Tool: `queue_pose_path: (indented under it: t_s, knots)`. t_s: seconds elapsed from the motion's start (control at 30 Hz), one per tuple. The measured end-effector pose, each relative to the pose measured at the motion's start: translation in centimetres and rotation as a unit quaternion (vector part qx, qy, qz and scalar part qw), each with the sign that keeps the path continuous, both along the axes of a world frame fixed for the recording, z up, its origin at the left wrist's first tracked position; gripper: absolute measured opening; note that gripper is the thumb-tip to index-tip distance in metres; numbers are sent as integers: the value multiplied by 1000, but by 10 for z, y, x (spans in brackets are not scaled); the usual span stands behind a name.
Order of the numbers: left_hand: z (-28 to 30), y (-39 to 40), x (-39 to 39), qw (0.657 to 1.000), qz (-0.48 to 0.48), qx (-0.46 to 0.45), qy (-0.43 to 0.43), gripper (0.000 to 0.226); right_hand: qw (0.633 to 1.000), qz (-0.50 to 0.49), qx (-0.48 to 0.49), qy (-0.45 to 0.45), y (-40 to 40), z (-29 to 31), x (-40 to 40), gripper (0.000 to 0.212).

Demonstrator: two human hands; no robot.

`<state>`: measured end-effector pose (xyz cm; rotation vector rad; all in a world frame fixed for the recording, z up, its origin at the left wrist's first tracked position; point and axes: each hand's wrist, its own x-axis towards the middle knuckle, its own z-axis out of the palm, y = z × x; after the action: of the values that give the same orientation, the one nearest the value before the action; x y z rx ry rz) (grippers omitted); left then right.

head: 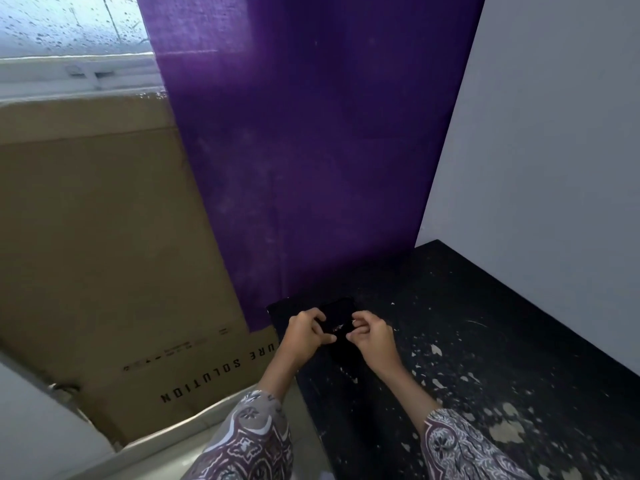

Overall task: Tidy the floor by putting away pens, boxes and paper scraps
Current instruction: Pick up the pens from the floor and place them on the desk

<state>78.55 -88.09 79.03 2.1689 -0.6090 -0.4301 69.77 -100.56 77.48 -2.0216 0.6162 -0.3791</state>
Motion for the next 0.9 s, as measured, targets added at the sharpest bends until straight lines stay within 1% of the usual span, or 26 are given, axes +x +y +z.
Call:
queue_pose_path:
  t_s: [0.17, 0.37, 0.5, 0.67, 0.73, 0.83, 0.9]
  knots:
    - [2, 21, -15, 1000, 7, 9, -25, 37, 1000, -22, -1, -8, 12, 2, -14, 34]
    - [18, 56, -42, 999, 19, -9, -44, 32, 999, -30, -13, -6, 35, 10, -45, 28]
    - [31, 93, -70, 999, 13, -27, -33, 27, 999, -31, -11, -8, 63, 22, -75, 27]
    - [45, 157, -115, 999, 1, -39, -38, 13, 999, -21, -20, -16, 117, 39, -119, 26]
    - [48, 185, -131, 999, 2, -37, -38, 14, 999, -12, -28, -20, 138, 47, -137, 25]
    - [57, 230, -158, 999, 9, -22, -43, 24, 999, -5, -22, -26, 174, 59, -163, 26]
    - [62, 263, -180, 998, 16, -12, -51, 27, 999, 4, -20, -29, 201, 67, -180, 27]
